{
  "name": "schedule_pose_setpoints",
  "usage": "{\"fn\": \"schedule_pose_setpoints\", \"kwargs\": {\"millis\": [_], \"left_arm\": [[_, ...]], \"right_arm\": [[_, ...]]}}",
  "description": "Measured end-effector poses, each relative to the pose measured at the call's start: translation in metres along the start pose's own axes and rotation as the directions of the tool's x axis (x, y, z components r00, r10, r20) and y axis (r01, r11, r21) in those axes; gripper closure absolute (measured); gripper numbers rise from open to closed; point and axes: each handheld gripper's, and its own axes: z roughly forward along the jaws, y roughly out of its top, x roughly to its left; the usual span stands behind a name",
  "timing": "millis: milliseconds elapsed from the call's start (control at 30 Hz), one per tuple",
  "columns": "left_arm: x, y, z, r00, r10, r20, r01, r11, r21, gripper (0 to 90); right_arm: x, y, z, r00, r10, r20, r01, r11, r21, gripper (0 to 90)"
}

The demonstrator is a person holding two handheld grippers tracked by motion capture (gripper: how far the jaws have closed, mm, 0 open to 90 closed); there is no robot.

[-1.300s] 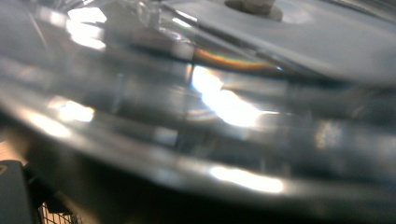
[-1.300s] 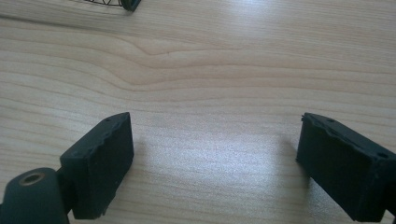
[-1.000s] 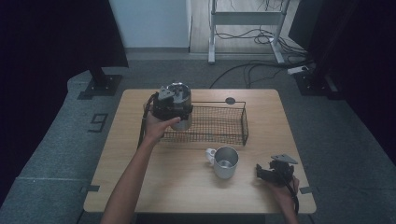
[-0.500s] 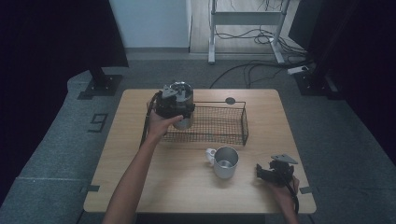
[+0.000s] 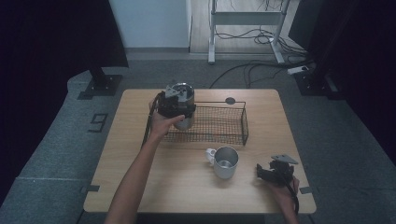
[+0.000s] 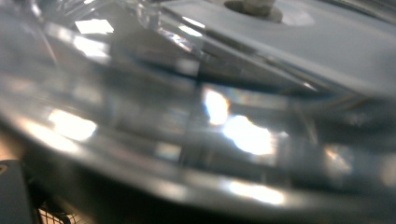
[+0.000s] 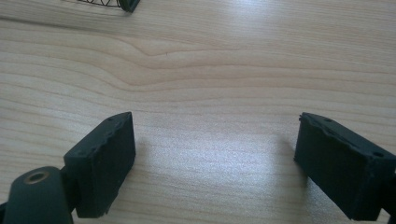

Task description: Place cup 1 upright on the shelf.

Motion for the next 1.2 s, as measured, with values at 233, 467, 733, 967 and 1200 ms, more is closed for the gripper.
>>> {"fn": "schedule_pose_setpoints", "kwargs": {"millis": [233,467,733,967,1200], "left_arm": [[0.002,-0.002,0.007,1.0,-0.004,-0.008,0.004,0.9998,0.018,3.7],[0.001,-0.006,0.015,0.9999,-0.012,-0.009,0.012,0.9994,0.031,3.7],[0.001,-0.011,0.024,0.9997,-0.014,-0.017,0.015,0.9988,0.047,3.7],[0.003,-0.017,0.028,0.9995,-0.022,-0.023,0.024,0.9977,0.063,3.7],[0.004,-0.021,0.035,0.9992,-0.028,-0.03,0.03,0.9964,0.08,3.7]], "right_arm": [[0.0,0.0,0.0,1.0,0.001,0.001,-0.001,1.0,0.0,12.4],[0.0,0.0,0.0,1.0,0.003,0.002,-0.003,1.0,-0.001,12.5],[0.0,0.0,0.0,1.0,0.003,0.002,-0.003,1.0,-0.001,12.5],[0.0,0.0,0.0,1.0,0.002,0.002,-0.002,1.0,-0.001,12.5],[0.0,0.0,0.0,1.0,0.003,0.002,-0.003,1.0,-0.001,12.5]]}}
